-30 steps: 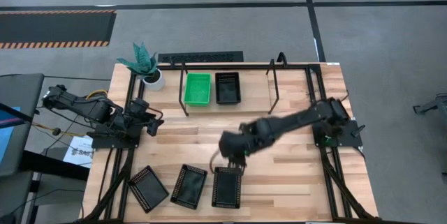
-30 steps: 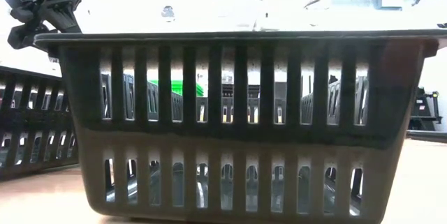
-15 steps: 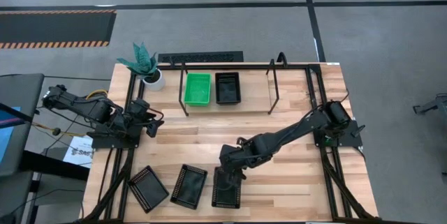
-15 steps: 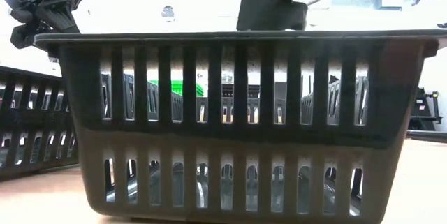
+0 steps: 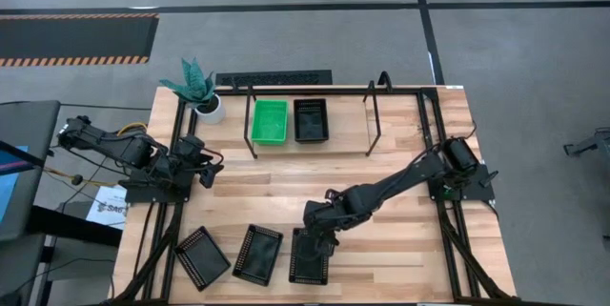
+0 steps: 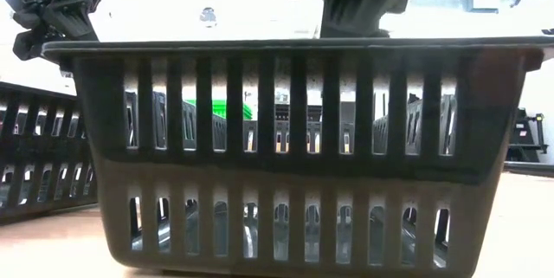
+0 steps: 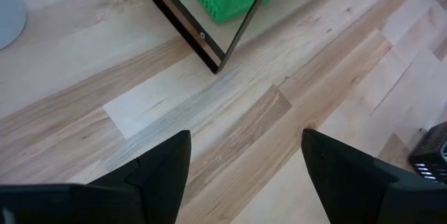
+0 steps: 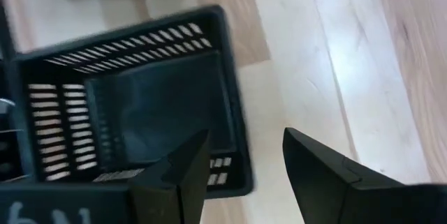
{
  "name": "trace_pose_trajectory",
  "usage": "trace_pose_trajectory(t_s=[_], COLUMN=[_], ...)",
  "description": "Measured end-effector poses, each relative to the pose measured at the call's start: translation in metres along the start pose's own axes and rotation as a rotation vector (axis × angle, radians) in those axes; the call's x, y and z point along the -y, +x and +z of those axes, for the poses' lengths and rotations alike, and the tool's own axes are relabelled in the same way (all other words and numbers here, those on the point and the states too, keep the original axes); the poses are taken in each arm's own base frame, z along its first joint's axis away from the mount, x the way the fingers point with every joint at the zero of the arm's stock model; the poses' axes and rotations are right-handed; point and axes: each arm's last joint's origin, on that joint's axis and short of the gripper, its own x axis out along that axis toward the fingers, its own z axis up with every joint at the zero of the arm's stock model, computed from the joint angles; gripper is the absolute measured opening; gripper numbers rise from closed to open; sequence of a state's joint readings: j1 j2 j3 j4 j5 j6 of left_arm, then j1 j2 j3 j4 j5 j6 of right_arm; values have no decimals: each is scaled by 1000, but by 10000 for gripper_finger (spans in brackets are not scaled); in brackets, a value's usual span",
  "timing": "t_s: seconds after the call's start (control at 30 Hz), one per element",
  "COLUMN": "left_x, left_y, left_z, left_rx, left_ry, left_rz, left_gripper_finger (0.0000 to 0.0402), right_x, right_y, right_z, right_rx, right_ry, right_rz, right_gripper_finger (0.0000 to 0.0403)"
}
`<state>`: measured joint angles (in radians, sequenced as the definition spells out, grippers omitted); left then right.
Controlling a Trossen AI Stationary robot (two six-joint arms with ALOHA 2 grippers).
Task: Stack baskets on shelf by color
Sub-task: Put the black bin on the shelf
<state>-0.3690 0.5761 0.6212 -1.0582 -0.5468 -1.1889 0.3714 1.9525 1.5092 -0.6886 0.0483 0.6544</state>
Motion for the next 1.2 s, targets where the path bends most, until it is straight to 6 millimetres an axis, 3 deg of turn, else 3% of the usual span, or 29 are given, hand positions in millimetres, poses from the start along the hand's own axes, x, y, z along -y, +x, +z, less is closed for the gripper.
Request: trace_pose_trajectory(t_s=[0.4, 1.1, 1.2], left_x=[0, 0, 0], left_y=[0, 0, 0], left_z=[0, 0, 0], left_rx=[-4, -15, -16], left_ry=[-2, -27, -27], left_rz=[-2, -7, -7], left_gripper_finger=[261, 261, 261], right_x=[4, 5, 4], right_y=[14, 15, 22], right_z=[-8, -8, -8], right_rx=[23, 25, 26], right_ry=[0, -34, -34], right_rz=[18, 15, 17], right_gripper_finger=[199, 192, 192])
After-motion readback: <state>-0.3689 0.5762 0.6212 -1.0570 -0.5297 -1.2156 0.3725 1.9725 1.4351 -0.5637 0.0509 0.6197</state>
